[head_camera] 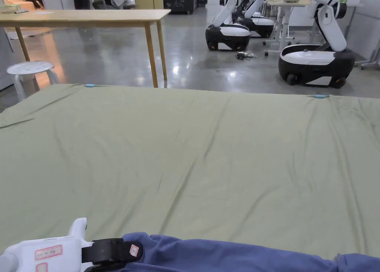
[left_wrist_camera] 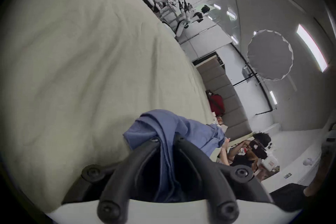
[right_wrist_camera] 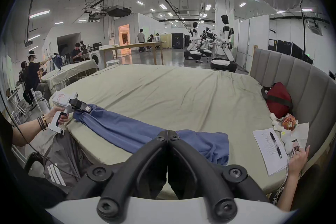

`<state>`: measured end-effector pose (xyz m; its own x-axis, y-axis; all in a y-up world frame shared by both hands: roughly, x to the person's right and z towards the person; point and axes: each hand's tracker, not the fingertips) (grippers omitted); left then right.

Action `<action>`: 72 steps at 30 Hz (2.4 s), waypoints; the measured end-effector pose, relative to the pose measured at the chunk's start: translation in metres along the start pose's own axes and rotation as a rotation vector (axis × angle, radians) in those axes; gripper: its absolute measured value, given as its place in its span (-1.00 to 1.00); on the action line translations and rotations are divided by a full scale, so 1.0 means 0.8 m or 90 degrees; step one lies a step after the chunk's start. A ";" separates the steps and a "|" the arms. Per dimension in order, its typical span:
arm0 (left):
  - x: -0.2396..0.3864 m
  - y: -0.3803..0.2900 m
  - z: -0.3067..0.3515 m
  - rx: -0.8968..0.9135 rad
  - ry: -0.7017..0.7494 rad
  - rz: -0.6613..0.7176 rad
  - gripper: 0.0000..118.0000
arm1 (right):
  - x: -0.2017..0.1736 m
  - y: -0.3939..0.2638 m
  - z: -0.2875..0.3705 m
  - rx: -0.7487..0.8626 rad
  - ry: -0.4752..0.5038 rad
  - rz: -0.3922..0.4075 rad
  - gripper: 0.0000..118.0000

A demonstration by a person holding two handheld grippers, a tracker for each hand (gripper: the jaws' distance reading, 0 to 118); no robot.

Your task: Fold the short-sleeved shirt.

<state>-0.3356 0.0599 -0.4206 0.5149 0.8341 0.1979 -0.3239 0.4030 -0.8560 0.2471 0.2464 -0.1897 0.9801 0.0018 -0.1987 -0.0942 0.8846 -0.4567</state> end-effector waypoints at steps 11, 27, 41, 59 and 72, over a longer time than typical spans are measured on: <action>0.010 0.016 0.076 0.062 0.054 0.001 -0.90 | -0.003 0.001 0.000 -0.001 0.006 0.002 -1.00; 0.125 0.020 0.073 0.064 -0.048 -0.077 -0.90 | -0.013 0.006 -0.006 -0.004 0.014 0.005 -1.00; 0.155 -0.038 -0.173 -0.091 0.015 -0.033 -0.90 | 0.009 -0.011 0.013 0.007 0.018 -0.007 -1.00; 0.214 -0.028 -0.105 -0.034 -0.104 -0.075 0.70 | 0.024 -0.029 0.016 0.003 0.009 -0.015 -1.00; 0.186 -0.075 -0.047 -0.017 -0.056 -0.130 -1.00 | 0.016 -0.028 0.007 0.018 0.037 -0.016 -1.00</action>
<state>-0.2099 0.1454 -0.3574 0.4961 0.7660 0.4088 -0.1981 0.5582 -0.8057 0.2623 0.2294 -0.1774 0.9702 -0.0472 -0.2378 -0.0636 0.8971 -0.4373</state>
